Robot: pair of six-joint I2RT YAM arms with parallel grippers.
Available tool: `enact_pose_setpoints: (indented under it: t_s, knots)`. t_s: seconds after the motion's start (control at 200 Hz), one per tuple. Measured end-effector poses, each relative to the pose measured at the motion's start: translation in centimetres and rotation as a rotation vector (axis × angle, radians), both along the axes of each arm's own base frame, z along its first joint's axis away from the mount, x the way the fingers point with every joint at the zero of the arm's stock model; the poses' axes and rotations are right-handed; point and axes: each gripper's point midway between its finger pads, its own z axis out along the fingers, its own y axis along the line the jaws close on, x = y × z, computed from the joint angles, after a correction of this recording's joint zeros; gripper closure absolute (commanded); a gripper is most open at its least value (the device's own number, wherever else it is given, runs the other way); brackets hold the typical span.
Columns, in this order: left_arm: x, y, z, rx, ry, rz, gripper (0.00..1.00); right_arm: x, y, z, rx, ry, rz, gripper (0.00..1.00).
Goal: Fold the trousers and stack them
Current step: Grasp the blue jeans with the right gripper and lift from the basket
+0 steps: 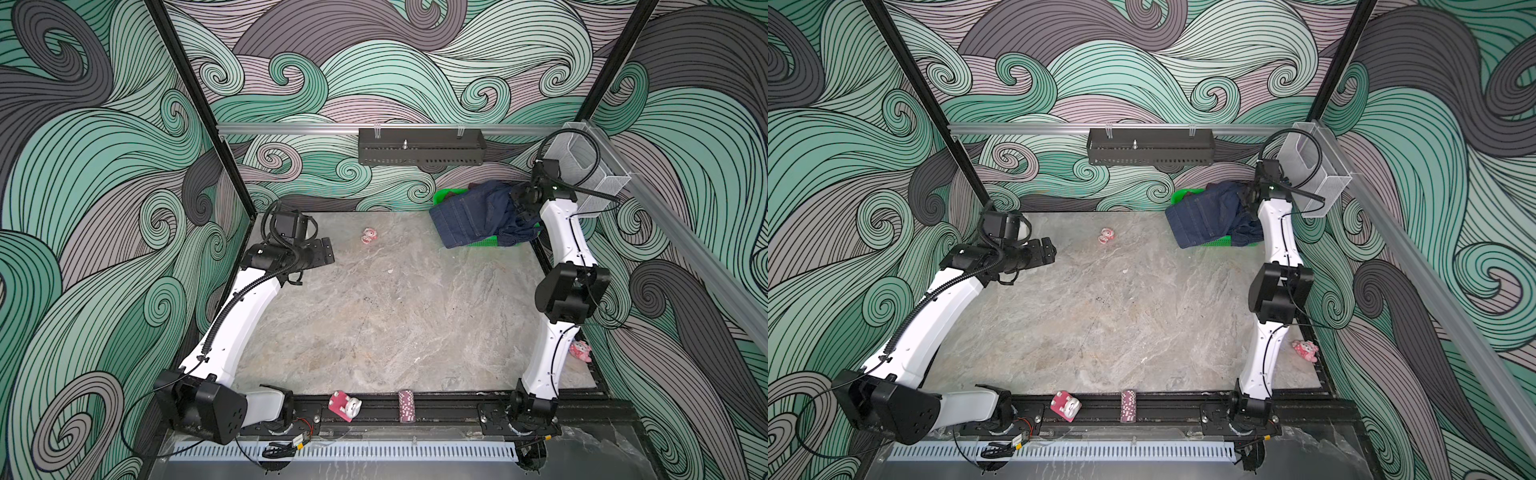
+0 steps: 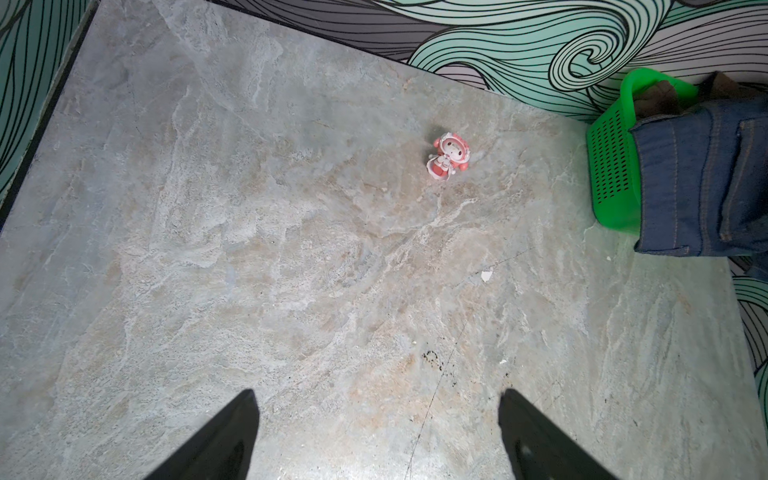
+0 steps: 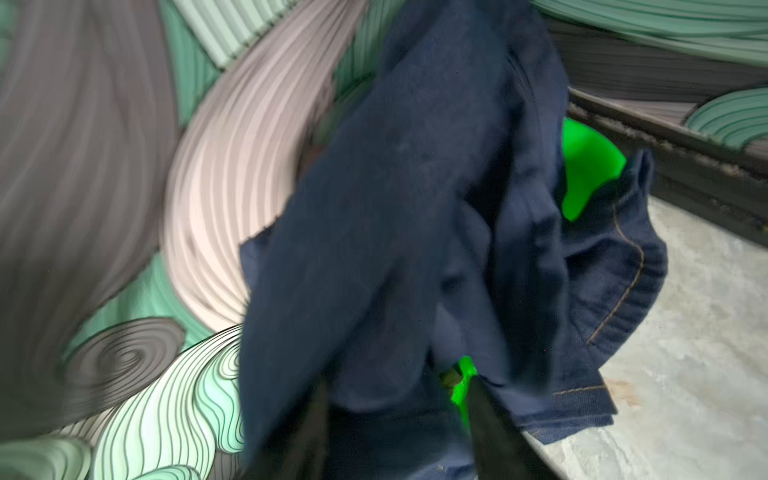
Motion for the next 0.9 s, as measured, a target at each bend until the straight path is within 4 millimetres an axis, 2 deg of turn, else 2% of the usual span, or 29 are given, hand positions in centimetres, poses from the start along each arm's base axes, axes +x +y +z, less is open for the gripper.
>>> enact_pose_setpoints:
  t_s: [0.125,0.185,0.205,0.425,0.54,0.69,0.811,0.901]
  knots:
    - [0.2,0.0,-0.6,0.008,0.016,-0.002,0.07,-0.5,-0.1,-3.3,0.012,0.099,0.0,0.16]
    - [0.4,0.0,-0.9,0.014,0.024,-0.004,0.07,-0.9,0.0,-4.4,0.017,0.14,0.001,0.03]
    - [0.5,0.0,-1.0,0.017,0.028,-0.004,0.07,-1.0,0.0,-4.7,0.022,0.148,-0.002,0.02]
    - [1.3,0.0,-1.3,0.039,0.032,-0.007,0.07,-0.3,-0.3,-5.4,0.051,0.167,0.004,0.01]
    - [1.5,0.0,-1.6,0.044,0.038,-0.008,0.07,1.7,-0.1,-5.0,0.08,0.098,0.035,0.01]
    - [1.8,0.0,-1.8,0.05,0.043,-0.012,0.07,4.1,0.3,-5.6,0.101,-0.008,0.062,0.01]
    - [2.0,0.0,-1.8,0.057,0.042,-0.015,0.07,5.5,0.9,-6.7,0.135,-0.062,0.064,0.06]
    - [2.1,0.0,-1.6,0.061,0.037,-0.017,0.07,6.7,1.7,-6.4,0.155,-0.108,0.073,0.09]
